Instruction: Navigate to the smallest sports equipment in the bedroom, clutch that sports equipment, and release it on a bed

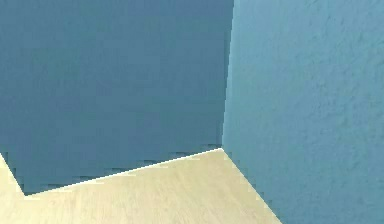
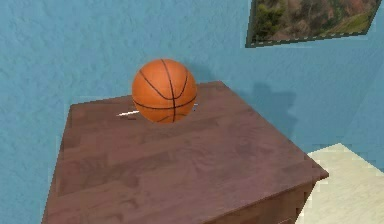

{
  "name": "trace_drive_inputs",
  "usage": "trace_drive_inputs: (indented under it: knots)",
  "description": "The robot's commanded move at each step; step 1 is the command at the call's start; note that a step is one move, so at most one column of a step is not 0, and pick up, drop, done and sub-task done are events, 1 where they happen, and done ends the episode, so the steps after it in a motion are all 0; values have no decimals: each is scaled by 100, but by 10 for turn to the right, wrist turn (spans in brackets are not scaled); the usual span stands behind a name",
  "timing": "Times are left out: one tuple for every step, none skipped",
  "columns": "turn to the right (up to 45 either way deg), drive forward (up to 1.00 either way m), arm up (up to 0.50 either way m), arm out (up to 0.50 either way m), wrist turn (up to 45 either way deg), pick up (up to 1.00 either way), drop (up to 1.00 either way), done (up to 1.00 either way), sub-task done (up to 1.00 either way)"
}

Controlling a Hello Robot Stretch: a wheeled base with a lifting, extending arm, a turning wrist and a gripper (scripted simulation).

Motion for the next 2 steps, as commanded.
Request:
trace_drive_inputs:
  knots:
    - [0,0,50,0,0,0,0,0,0]
    - [0,0,38,0,0,0,0,0,0]
